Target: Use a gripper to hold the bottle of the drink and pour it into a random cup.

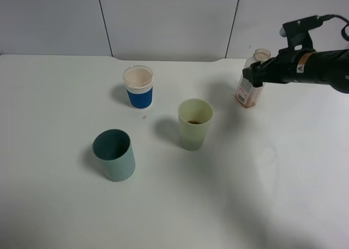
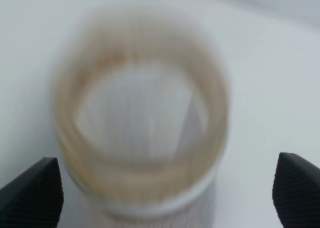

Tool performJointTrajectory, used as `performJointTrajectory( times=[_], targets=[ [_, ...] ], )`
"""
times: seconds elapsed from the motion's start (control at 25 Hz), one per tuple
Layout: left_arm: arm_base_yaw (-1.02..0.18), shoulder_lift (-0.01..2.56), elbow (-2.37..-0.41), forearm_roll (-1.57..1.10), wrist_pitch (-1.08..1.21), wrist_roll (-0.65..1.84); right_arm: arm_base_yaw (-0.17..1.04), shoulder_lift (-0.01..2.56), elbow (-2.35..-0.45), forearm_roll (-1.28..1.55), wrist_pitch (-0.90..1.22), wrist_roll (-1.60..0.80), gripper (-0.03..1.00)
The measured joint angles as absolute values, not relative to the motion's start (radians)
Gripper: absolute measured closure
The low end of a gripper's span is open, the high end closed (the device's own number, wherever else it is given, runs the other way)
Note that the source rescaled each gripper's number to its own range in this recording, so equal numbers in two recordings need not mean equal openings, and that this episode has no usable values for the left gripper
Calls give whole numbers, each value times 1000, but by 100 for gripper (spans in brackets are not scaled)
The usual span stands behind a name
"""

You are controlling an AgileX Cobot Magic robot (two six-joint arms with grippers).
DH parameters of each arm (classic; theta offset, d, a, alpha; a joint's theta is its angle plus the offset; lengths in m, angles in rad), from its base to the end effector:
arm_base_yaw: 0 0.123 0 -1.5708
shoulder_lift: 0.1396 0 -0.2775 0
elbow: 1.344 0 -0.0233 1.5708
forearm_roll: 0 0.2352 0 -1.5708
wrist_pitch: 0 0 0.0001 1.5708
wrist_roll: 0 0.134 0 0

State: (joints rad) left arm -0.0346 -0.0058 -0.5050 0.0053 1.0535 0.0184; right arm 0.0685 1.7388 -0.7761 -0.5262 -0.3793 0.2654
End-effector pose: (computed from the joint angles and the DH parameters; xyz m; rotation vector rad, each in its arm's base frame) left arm 0.0265 -0.0003 0.2527 0.0534 2.0256 -0.0039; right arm 0.3627 0.0498 0.1536 -0.4220 2.0628 0.1013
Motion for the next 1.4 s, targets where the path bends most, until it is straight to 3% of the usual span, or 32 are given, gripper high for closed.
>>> performJointTrajectory(
  times=[0.56,1.12,1.4],
  targets=[
    [-35,-6,-505,5,1053,18,56,1325,-775,-515,-180,260,22],
    [-35,-6,-505,5,1053,18,22,880,-775,-202,133,-20,22],
    [-35,-6,-505,5,1053,18,22,612,-775,-176,352,-61,22]
  ],
)
